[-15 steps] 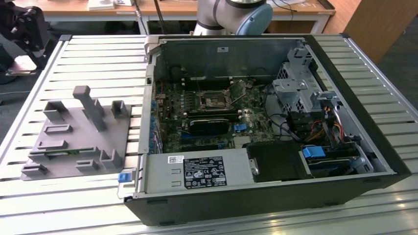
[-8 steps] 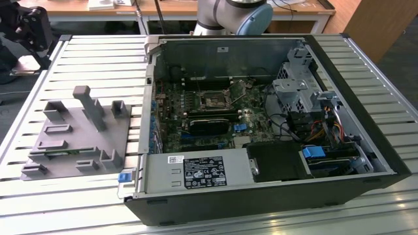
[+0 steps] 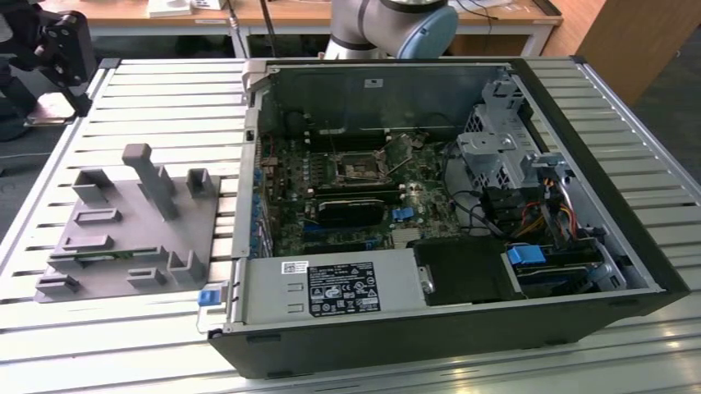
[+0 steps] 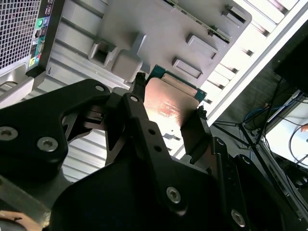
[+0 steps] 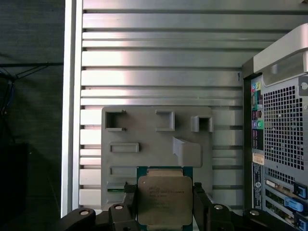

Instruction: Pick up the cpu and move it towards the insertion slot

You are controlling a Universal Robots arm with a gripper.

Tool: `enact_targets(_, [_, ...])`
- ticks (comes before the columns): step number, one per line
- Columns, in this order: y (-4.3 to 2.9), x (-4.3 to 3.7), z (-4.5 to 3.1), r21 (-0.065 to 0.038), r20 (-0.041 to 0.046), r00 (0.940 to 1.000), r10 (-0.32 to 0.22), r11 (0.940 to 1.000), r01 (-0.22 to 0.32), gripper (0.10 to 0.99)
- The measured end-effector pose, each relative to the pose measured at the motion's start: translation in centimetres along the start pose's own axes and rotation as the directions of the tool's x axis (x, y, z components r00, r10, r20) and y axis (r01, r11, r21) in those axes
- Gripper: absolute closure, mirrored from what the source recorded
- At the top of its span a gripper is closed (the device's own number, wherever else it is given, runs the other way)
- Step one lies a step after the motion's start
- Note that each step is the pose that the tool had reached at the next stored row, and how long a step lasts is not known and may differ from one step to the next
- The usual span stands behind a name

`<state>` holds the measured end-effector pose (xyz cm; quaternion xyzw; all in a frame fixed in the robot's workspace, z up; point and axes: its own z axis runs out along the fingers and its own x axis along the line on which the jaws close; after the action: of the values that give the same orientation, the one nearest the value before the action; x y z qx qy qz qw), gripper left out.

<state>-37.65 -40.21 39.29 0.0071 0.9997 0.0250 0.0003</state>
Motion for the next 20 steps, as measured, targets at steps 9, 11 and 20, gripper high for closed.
enact_targets(9, [0.01, -0.74, 0.00, -0.001, 0.0000, 1.0000, 0.000, 1.0000, 0.000, 0.541])
enact_targets(11, [0.01, -0.95, 0.00, -0.001, 0.0000, 1.0000, 0.000, 1.0000, 0.000, 0.541])
enact_targets(20, [0.02, -1.76, 0.00, -0.001, 0.0000, 1.0000, 0.000, 1.0000, 0.000, 0.541])
